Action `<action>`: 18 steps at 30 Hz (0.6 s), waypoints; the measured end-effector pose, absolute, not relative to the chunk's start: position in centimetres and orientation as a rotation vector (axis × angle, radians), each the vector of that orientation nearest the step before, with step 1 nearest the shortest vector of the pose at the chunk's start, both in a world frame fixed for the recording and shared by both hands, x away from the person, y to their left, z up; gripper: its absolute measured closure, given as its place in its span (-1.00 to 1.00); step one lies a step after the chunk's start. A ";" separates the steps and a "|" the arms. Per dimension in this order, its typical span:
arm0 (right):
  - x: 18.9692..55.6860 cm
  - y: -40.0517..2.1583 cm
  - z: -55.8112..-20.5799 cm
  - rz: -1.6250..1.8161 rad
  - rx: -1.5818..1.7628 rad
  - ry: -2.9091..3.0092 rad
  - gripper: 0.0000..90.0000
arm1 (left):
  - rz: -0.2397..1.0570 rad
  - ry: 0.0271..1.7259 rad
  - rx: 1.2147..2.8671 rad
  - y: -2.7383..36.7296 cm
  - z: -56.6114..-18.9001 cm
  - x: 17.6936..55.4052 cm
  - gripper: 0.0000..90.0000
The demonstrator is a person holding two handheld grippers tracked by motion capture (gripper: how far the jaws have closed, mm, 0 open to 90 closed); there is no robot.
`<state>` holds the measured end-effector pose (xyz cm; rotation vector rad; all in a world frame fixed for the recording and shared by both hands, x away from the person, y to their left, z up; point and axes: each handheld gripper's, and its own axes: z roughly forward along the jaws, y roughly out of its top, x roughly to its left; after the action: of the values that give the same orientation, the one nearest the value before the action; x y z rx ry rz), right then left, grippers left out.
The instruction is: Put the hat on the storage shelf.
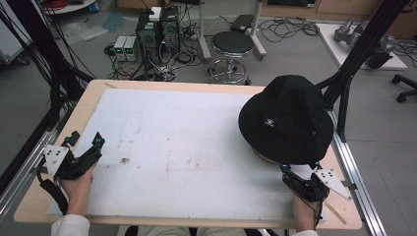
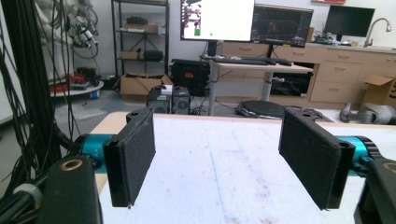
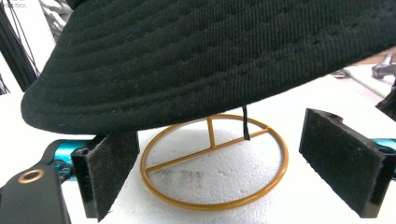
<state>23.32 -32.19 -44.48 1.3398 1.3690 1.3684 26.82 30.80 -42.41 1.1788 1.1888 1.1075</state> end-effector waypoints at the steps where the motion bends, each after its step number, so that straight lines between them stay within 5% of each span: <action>1: 23.2 -32.2 -44.5 1.369 1.341 1.369 -0.75 | 1.106 1.191 1.184 30.9 -42.6 26.9 -0.39; 18: 23.3 -32.1 -44.5 1.357 1.323 1.382 -0.75 | 1.081 1.200 1.171 31.4 -43.1 26.5 -0.39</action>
<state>23.26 -32.14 -44.45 1.3228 1.3820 1.3571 26.55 31.44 -43.06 1.1713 1.1998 1.0814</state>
